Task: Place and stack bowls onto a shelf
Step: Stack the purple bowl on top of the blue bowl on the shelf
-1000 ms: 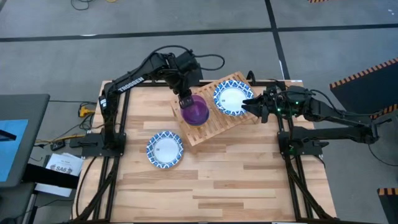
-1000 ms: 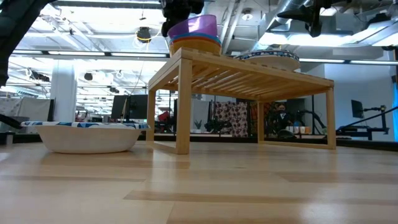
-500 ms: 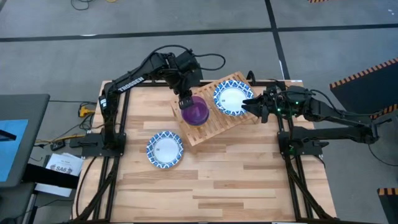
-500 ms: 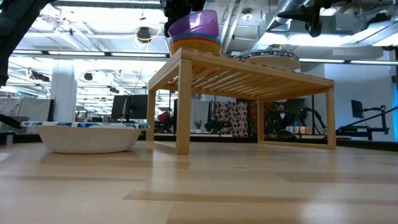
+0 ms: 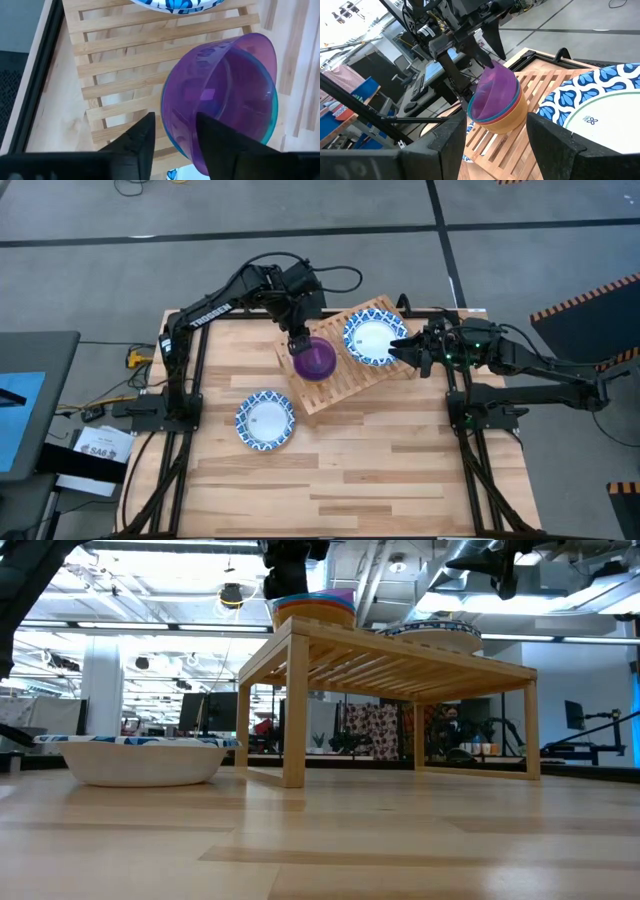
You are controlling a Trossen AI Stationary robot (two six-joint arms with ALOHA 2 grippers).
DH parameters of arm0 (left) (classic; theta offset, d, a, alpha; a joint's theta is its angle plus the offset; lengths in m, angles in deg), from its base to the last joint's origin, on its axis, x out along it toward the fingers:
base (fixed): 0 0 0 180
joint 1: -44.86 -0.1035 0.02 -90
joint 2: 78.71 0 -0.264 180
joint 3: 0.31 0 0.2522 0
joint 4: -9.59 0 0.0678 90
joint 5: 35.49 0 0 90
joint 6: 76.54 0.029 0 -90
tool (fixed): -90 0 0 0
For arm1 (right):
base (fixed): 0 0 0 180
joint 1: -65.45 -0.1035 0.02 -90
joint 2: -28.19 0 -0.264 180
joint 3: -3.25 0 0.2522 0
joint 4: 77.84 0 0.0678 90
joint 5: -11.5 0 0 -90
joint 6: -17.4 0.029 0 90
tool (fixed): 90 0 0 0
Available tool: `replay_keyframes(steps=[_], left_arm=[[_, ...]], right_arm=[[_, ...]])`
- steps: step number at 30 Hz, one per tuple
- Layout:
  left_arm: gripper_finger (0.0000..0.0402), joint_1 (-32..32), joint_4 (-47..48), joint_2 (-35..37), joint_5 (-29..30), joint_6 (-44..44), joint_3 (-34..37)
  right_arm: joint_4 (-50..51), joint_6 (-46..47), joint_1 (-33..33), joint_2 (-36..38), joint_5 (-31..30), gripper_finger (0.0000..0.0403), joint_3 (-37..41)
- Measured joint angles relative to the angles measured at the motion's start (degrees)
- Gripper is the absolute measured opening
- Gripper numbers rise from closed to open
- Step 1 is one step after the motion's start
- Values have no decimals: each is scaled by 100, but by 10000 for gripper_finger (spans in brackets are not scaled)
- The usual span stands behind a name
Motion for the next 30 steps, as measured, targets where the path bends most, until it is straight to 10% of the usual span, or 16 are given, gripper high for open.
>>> replay_keyframes(steps=[17,24,30], left_arm=[[127,-91,-767,439,-133,-161,-129],[19,73,-2993,1221,-133,-495,1738],[2,205,-5789,2467,-108,-778,4037]], right_arm=[[145,-4,0,-2,-1,232,0],[315,-2,1,-2,-2,232,0],[299,-4,1,-2,-10,232,0]])
